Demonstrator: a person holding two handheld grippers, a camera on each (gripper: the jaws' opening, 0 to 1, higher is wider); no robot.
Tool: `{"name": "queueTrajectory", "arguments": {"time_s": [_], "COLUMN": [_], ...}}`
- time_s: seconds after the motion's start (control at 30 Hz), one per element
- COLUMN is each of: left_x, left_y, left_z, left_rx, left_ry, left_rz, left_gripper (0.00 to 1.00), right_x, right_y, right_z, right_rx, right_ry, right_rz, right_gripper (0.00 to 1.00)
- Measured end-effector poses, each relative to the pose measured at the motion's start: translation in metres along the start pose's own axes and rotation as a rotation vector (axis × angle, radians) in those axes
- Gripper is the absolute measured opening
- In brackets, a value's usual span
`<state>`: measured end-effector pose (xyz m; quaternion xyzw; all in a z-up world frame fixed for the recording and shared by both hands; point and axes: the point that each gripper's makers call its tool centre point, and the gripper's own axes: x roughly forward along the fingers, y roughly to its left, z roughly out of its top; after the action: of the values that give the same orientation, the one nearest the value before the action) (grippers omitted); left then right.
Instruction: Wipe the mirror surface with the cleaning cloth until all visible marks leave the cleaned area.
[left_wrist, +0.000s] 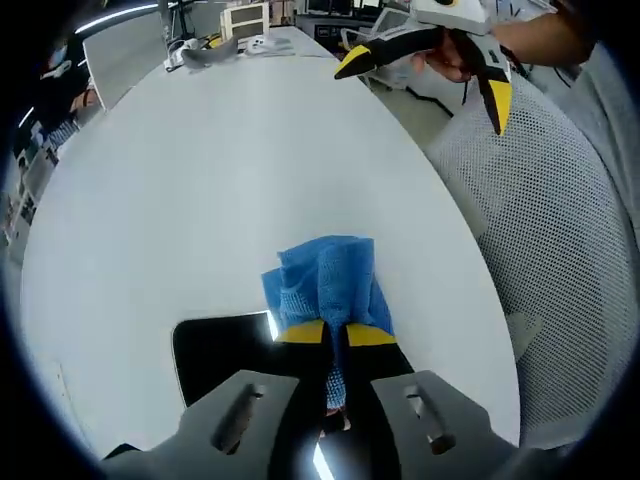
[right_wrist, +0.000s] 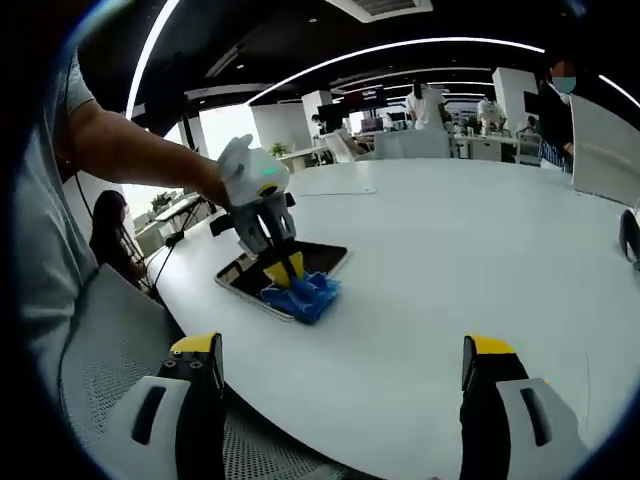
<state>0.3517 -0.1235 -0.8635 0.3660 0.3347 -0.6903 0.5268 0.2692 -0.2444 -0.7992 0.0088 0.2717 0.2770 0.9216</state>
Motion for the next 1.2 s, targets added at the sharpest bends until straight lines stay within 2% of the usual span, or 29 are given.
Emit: {"name": "queueTrajectory", "arguments": {"time_s": [0.23,0.63,0.87,1.2], "left_x": [-0.002,-0.006,-0.011,-0.014], "left_y": [0.012,0.041,0.062,0.082], "left_z": [-0.002,-0.006,-0.010,-0.012], "left_rx": [0.000,0.022,0.030,0.055], "left_ry": [-0.002,0.007,0.018,0.021], "left_rz": [-0.026,-0.025,0.010,0.044], "left_gripper": [0.03,0.03,0.03,0.03], "right_x": [0.000,0.003,0.004,0.004], "right_y": [0.001,-0.002,-0.003,-0.005], "right_z": [-0.006,-0.008,-0.009,-0.011], "right_rx": [0.011,0.031,0.034,0.039], "right_ry": [0.013,0.016,0.020,0.030], "right_rz": [0.011,0.016,0.019,0.018], "right_gripper": [0.98,0.98,0.98,0.98]}}
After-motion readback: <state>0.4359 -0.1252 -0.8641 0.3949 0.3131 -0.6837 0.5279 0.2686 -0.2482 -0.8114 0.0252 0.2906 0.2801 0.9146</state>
